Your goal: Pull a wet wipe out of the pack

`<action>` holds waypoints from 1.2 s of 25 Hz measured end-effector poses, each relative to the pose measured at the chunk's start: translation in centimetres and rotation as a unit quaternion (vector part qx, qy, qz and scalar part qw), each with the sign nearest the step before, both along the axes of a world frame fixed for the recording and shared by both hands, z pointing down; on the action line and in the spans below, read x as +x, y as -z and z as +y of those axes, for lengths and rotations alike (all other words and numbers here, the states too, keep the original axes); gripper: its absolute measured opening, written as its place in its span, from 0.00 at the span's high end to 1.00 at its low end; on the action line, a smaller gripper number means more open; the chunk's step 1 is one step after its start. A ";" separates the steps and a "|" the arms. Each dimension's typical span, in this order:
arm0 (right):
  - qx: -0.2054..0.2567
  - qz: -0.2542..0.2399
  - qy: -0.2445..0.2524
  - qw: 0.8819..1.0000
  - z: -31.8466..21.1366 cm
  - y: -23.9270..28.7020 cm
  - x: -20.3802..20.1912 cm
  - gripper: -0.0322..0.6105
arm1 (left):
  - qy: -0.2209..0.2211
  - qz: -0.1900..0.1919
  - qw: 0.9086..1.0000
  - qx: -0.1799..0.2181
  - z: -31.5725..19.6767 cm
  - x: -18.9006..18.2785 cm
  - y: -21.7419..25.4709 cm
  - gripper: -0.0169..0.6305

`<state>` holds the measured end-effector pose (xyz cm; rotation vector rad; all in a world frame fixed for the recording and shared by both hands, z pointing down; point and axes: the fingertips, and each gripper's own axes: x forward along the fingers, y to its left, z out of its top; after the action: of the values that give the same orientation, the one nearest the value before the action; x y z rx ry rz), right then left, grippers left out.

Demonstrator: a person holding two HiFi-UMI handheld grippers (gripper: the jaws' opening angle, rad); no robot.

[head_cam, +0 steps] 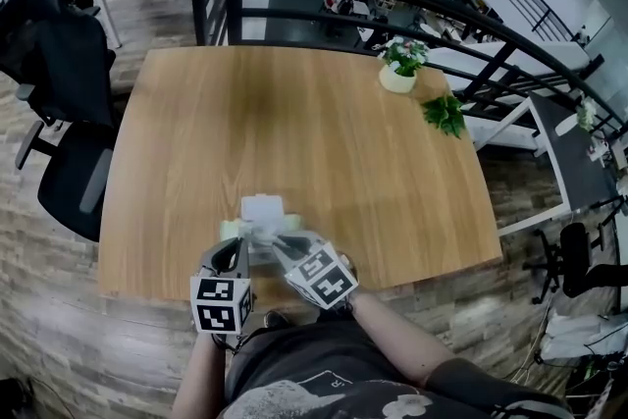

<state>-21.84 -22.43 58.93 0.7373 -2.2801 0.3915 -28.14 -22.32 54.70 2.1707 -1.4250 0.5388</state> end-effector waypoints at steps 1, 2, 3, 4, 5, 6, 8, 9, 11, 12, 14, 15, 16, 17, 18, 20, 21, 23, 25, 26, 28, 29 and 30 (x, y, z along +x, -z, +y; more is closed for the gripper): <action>-0.002 -0.001 0.005 1.000 0.1 -0.1 -0.2 0.87 | 0.002 0.000 1.000 -0.001 0.0 0.0 0.0 0.95; -0.002 -0.002 0.008 1.000 0.2 -0.1 -0.3 0.88 | 0.004 0.000 1.000 -0.001 0.0 -0.1 -0.1 0.95; -0.002 -0.002 0.011 1.000 0.2 -0.1 -0.4 0.89 | 0.005 -0.001 1.000 -0.001 0.0 -0.1 -0.1 0.95; -0.002 -0.004 0.013 1.000 0.2 -0.1 -0.4 0.89 | 0.008 -0.001 1.000 -0.001 0.0 -0.1 -0.1 0.95; -0.003 -0.005 0.014 1.000 0.2 -0.1 -0.3 0.89 | 0.010 -0.001 1.000 -0.002 0.0 -0.1 -0.1 0.95; -0.005 -0.007 0.015 1.000 0.2 -0.1 -0.2 0.89 | 0.012 -0.001 1.000 -0.003 0.0 -0.1 -0.2 0.95; -0.008 -0.008 0.019 1.000 0.2 0.0 -0.1 0.89 | 0.017 -0.002 1.000 -0.004 0.0 -0.3 -0.2 0.95; -0.009 -0.007 0.021 1.000 0.2 0.1 -0.1 0.89 | 0.020 -0.003 1.000 -0.005 0.1 -0.4 -0.2 0.95; -0.008 -0.006 0.024 1.000 0.2 0.2 0.1 0.90 | 0.025 -0.002 1.000 -0.005 0.0 -0.6 -0.1 0.95; -0.007 -0.006 0.025 1.000 0.1 0.2 0.2 0.90 | 0.027 -0.001 1.000 -0.005 0.0 -0.6 -0.1 0.95; -0.007 -0.005 0.025 1.000 0.2 0.2 0.4 0.90 | 0.028 -0.001 1.000 -0.005 0.1 -0.5 -0.1 0.95; -0.007 -0.006 0.024 1.000 0.3 0.1 0.5 0.90 | 0.028 -0.002 1.000 -0.005 0.1 -0.5 -0.1 0.95; -0.006 -0.006 0.024 1.000 0.3 0.1 0.7 0.90 | 0.029 -0.002 1.000 -0.005 0.2 -0.5 -0.1 0.95; -0.006 -0.006 0.023 1.000 0.3 0.1 0.8 0.90 | 0.030 -0.002 1.000 -0.006 0.2 -0.5 -0.2 0.95; -0.005 -0.005 0.023 1.000 0.3 0.1 0.9 0.90 | 0.031 -0.003 0.999 -0.006 0.2 -0.5 -0.2 0.95; -0.004 -0.003 0.023 1.000 0.2 0.1 1.1 0.90 | 0.033 -0.003 0.999 -0.007 0.2 -0.5 -0.2 0.95; -0.004 -0.001 0.023 1.000 0.2 0.1 1.2 0.90 | 0.034 -0.003 0.999 -0.007 0.1 -0.5 -0.2 0.95; -0.005 0.000 0.023 1.000 0.2 0.2 1.5 0.90 | 0.035 -0.004 0.999 -0.007 0.1 -0.6 -0.1 0.95; -0.006 -0.002 0.023 1.000 0.3 0.3 1.8 0.90 | 0.036 -0.004 0.999 -0.008 0.2 -0.5 -0.1 0.95; -0.006 -0.003 0.023 1.000 0.3 0.2 1.9 0.90 | 0.036 -0.004 0.999 -0.008 0.2 -0.5 -0.1 0.95; -0.006 -0.003 0.022 1.000 0.2 0.2 2.1 0.90 | 0.038 -0.003 0.999 -0.008 0.1 -0.5 -0.1 0.95; -0.006 -0.003 0.022 1.000 0.2 0.2 2.1 0.90 | 0.039 -0.003 0.999 -0.008 0.1 -0.5 -0.1 0.95; -0.006 -0.003 0.022 1.000 0.1 0.2 2.2 0.90 | 0.040 -0.003 0.999 -0.008 0.1 -0.5 -0.1 0.95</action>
<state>-19.64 -22.28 58.71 0.6805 -2.2946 0.3866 -28.61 -22.26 54.76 2.0915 -1.4995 0.5270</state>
